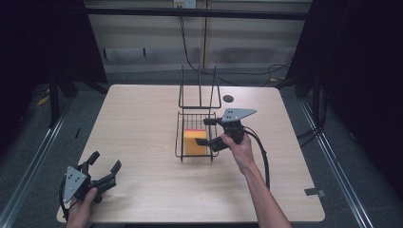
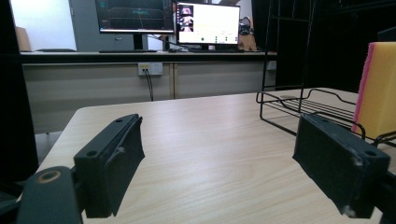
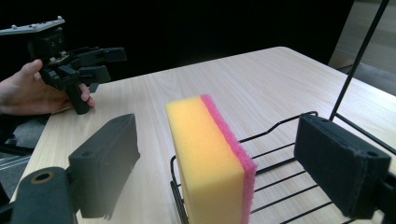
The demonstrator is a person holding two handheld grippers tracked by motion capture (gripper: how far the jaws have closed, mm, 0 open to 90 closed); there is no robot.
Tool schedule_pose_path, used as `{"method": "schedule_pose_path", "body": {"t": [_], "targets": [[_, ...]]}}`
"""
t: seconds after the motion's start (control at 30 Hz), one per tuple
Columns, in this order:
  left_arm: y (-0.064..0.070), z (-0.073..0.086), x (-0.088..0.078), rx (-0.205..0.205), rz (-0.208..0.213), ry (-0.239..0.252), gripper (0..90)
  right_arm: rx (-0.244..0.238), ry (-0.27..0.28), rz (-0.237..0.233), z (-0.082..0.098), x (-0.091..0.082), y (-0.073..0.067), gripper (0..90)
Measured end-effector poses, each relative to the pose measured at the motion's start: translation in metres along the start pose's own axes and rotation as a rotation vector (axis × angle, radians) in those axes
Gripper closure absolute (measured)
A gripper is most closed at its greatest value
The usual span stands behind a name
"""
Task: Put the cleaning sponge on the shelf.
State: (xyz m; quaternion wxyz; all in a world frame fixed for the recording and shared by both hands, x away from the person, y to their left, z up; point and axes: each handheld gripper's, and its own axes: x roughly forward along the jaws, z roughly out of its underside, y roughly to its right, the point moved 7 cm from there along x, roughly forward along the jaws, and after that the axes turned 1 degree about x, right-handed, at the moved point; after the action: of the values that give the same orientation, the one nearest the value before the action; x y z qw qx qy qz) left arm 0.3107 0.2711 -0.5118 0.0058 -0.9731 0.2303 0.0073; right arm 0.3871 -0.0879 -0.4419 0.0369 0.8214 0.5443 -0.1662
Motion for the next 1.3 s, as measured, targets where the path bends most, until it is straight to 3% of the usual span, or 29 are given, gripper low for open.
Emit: {"method": "schedule_pose_path", "body": {"t": [0.13,0.27,0.3,0.47,0.67,1.17,1.3], "targets": [[0.000,0.000,0.000,0.000,0.000,0.000,15.5,0.013,0.017,0.054,0.003,-0.009,0.000,13.3],[0.000,0.000,0.000,0.000,0.001,0.000,15.5,0.014,0.028,0.051,0.004,-0.016,-0.003,13.4],[0.000,0.000,0.000,0.000,0.000,0.000,15.5,0.016,0.048,0.080,0.004,-0.021,-0.004,13.4],[0.000,0.000,0.000,0.000,0.000,0.000,15.5,0.030,0.041,0.086,0.010,-0.031,-0.007,13.4],[0.000,0.000,0.000,-0.001,0.000,0.001,15.5,0.045,0.066,0.134,0.014,-0.045,-0.013,13.4],[0.000,0.000,0.000,0.000,0.000,0.000,15.5,0.075,0.098,0.225,0.040,-0.081,-0.027,13.2],[0.000,0.000,0.000,0.000,0.000,0.000,15.5,0.089,0.092,0.289,0.053,-0.093,-0.027,13.3]]}}
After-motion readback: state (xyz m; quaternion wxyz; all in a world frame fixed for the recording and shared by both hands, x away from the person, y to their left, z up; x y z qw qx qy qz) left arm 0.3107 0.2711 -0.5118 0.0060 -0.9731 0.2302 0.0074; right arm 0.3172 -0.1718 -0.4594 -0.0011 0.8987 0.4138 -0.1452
